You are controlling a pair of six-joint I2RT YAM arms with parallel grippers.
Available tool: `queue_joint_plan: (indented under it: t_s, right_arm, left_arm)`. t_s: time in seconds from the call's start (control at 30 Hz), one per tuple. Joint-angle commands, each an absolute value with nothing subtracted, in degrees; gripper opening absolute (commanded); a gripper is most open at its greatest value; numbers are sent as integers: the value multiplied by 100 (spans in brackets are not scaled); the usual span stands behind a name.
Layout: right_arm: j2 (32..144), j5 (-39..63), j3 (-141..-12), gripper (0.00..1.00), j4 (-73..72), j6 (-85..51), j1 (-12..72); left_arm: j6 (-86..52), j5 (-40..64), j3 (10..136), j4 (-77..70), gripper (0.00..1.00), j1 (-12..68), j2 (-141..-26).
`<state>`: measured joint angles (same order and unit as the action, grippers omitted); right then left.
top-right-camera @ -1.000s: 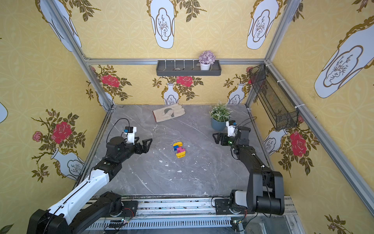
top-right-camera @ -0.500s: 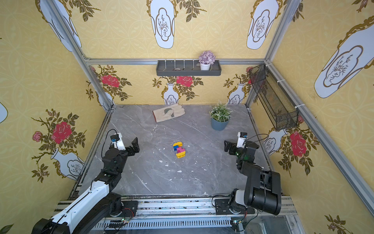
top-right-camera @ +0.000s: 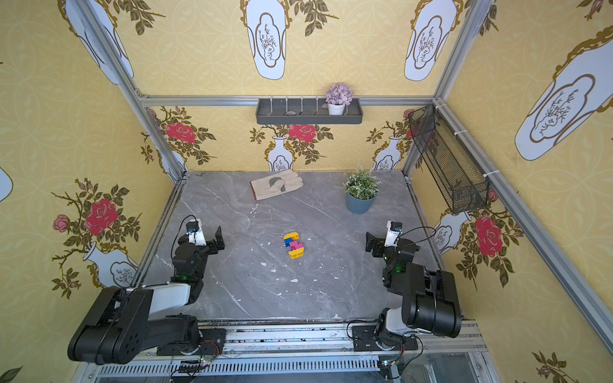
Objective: Assemble the letter s with lego
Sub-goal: Reset both arms
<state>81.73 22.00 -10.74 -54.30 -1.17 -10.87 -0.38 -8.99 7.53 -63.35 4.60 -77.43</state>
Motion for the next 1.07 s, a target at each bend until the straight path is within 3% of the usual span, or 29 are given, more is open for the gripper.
queue_joint_plan:
  t_s: [0.0,1.03]
  right_arm:
    - [8165,2136,-1099,98,-5694,-68,-1078]
    - [8156,2127,-1092,98,-5698,-69,-1070]
  left_arm:
    - [104,-385,588,-7622,99,413,-8187]
    - [-49,-317,791,-7154,99,259,-8137]
